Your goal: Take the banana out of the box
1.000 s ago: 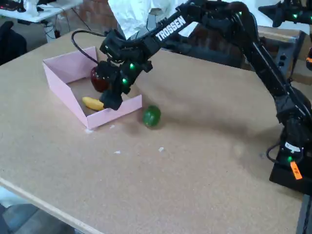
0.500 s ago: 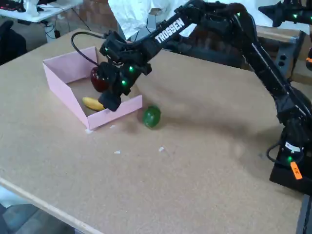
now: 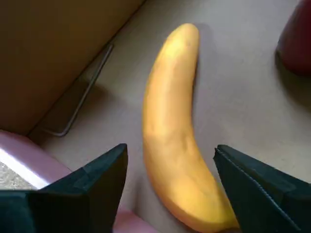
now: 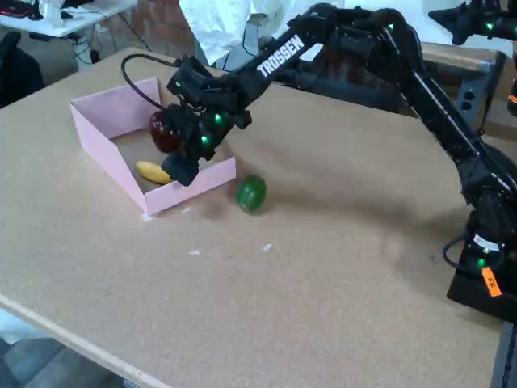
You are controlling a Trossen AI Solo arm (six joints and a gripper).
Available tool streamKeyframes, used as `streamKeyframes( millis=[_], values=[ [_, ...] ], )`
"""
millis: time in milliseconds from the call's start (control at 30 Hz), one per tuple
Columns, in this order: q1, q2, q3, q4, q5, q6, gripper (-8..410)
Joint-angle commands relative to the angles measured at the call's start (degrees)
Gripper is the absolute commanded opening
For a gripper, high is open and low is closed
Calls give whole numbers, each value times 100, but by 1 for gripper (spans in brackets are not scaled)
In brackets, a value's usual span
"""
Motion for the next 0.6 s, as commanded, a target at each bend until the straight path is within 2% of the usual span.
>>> streamKeyframes(
  millis=[0,400,467,567],
  values=[
    [4,138,-70,-234,170,103,190],
    [2,136,-70,-227,181,380,15],
    [2,136,-70,-223,181,376,-1],
    [2,136,-70,-223,168,229,6]
  ],
)
